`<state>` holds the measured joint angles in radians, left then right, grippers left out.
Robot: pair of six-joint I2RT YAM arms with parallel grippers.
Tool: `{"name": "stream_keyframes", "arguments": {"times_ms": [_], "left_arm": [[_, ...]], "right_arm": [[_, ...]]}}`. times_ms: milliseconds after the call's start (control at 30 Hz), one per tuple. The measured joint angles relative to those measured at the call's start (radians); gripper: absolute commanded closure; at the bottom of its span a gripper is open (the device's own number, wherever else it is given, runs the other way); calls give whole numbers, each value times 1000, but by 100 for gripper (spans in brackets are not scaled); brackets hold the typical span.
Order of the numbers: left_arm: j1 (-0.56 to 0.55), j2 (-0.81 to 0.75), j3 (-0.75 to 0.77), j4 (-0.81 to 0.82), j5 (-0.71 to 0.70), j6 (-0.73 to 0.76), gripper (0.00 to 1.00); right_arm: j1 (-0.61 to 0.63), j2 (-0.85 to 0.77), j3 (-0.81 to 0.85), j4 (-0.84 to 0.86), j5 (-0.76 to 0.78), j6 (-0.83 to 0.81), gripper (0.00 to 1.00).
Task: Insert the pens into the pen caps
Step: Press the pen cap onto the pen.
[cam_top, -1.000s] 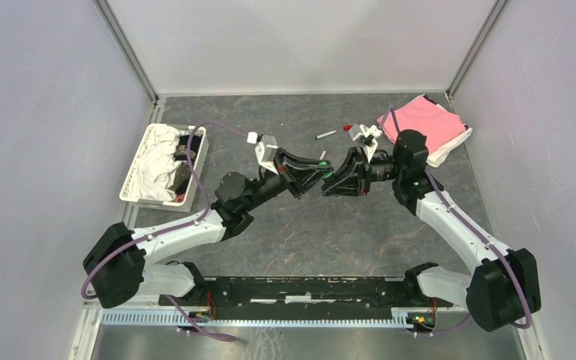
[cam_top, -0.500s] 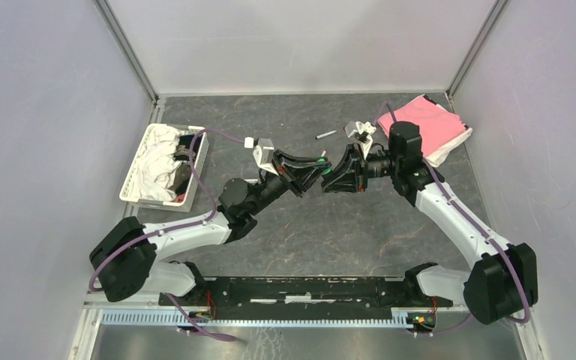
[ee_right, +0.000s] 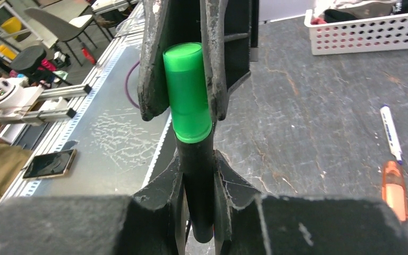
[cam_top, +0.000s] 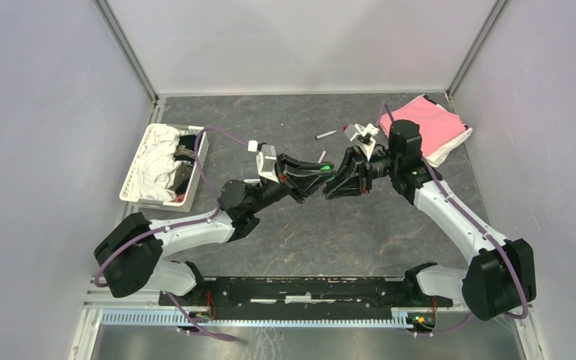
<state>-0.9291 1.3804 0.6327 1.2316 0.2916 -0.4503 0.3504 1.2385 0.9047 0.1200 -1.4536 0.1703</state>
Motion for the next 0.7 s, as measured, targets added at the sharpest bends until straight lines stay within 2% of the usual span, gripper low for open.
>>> {"name": "stream_keyframes", "arguments": {"times_ms": [133, 333, 700], "left_arm": [[0, -2, 14, -18, 58, 15, 98], [-10, -18, 52, -113, 64, 68, 98], [-30, -33, 102, -359, -33, 102, 98]], "right_arm": [[0, -9, 4, -45, -35, -56, 100], [-5, -15, 76, -288, 1, -247, 100], [-10, -32, 167, -663, 270, -467, 100]]}}
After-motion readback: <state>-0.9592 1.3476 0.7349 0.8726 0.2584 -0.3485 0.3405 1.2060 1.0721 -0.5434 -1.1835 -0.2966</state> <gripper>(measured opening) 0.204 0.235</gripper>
